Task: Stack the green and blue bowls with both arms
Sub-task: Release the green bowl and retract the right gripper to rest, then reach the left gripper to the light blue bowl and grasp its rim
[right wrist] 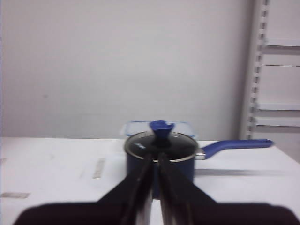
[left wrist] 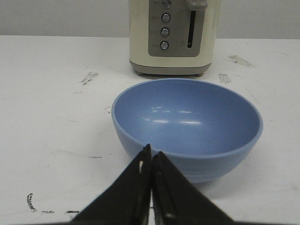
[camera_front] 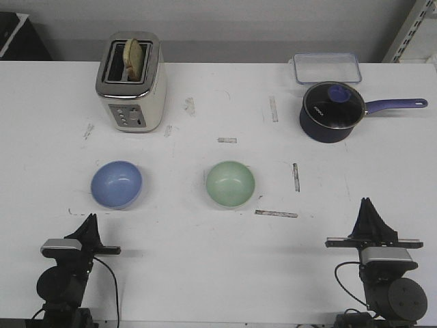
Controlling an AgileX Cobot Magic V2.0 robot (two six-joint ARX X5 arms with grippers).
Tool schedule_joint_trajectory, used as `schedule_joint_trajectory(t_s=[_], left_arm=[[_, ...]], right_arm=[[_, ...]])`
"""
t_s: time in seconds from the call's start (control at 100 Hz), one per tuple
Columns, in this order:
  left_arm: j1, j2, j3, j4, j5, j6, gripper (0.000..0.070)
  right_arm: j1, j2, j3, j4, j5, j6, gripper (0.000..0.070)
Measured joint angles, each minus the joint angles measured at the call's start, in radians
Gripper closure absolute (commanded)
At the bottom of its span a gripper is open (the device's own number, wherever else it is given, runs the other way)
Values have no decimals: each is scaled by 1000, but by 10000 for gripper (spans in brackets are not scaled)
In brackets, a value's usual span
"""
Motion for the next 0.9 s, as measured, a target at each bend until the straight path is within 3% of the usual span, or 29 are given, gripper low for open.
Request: schedule_joint_trajectory(t_s=[0.41, 0.66, 0.9], left_arm=[[0, 0, 0, 0, -4, -2, 699], [0, 0, 2, 128, -21, -112, 691], [0, 42, 128, 61, -21, -144, 691]], right_arm=[[0, 0, 0, 0, -24, 0, 693], [0, 0, 0, -1, -24, 0, 693], [0, 0, 0, 0, -24, 0, 693]])
